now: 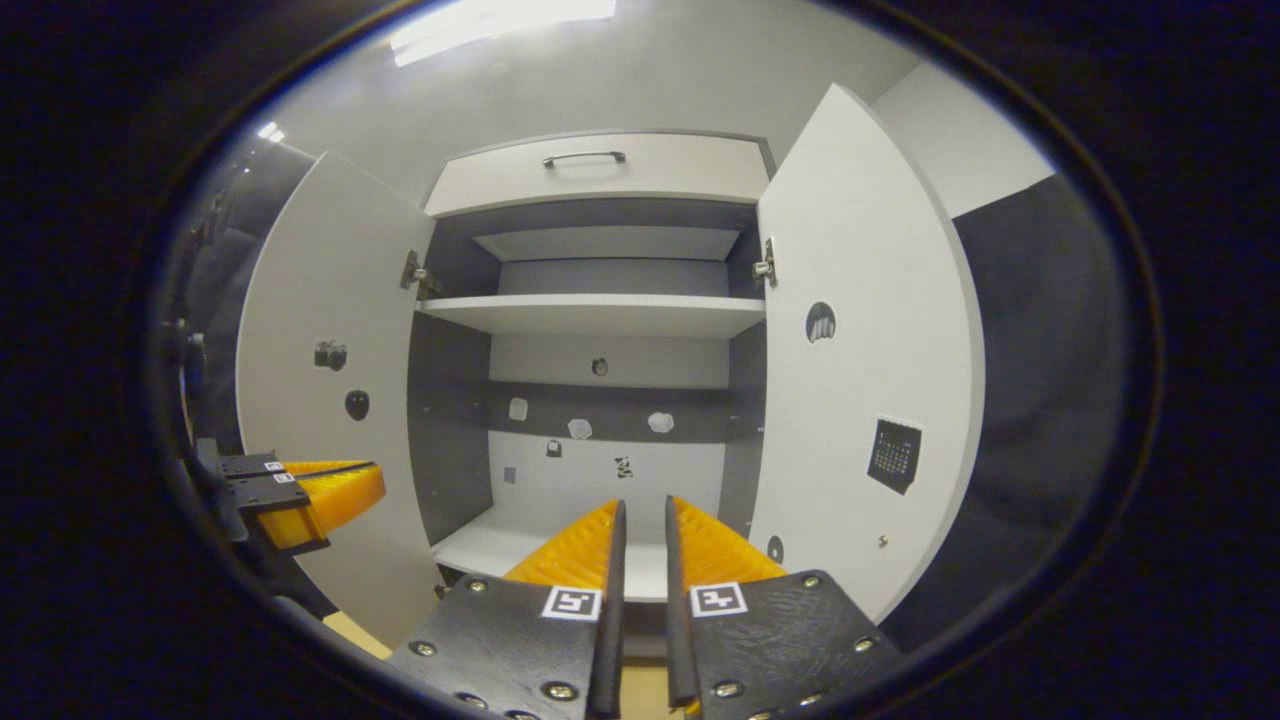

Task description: Open the right door of the double-door shoe cabinet with the right hand, and open the left door with the left hand.

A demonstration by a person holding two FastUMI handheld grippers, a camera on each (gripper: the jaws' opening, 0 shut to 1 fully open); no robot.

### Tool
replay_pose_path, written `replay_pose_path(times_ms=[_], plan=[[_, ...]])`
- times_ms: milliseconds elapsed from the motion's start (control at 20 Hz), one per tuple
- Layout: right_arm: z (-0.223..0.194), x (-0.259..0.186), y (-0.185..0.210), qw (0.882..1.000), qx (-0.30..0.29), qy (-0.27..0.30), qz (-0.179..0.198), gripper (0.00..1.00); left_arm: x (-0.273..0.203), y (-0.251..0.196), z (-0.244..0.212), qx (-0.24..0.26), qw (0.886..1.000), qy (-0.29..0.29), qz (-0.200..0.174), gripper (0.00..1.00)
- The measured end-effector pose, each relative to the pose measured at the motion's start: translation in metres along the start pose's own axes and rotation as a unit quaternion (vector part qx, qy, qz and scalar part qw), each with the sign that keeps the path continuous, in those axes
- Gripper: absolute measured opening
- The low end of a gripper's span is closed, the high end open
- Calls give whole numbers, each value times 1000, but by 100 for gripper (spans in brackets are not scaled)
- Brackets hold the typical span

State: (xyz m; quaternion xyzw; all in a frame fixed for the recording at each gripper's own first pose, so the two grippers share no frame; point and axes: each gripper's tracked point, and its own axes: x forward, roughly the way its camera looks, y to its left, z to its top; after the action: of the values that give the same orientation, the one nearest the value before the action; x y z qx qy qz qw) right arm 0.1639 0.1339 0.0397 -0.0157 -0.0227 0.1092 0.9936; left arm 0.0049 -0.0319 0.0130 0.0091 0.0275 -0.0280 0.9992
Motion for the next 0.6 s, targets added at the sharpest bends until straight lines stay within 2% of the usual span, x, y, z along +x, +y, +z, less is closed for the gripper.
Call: replay_pose_path(times_ms=[250,300,350,400,450,500,550,600], plan=[[5,-4,0,1000,-1,-4,-3,19,2,-3,-1,3,1000,-1,0,1],[5,-4,1,1000,1,-5,0,22,3,-5,-1,2,1000,-3,-2,5],[5,-5,3,1000,1,-5,4,42,3,-6,0,3,1000,-5,-3,23],[5,-5,3,1000,-2,-4,4,57,3,-5,-1,5,1000,-4,-2,42],[5,-5,2,1000,-4,-3,1,81,3,-6,-2,6,1000,-3,-4,60],[4,-4,2,1000,-4,-2,0,90,3,-9,-3,6,1000,-1,-7,78],[4,-3,3,1000,-3,-3,0,93,3,-9,-4,4,1000,-1,-4,96],[4,-3,5,1000,0,-4,1,96,3,-8,-4,4,1000,-2,-4,100]])
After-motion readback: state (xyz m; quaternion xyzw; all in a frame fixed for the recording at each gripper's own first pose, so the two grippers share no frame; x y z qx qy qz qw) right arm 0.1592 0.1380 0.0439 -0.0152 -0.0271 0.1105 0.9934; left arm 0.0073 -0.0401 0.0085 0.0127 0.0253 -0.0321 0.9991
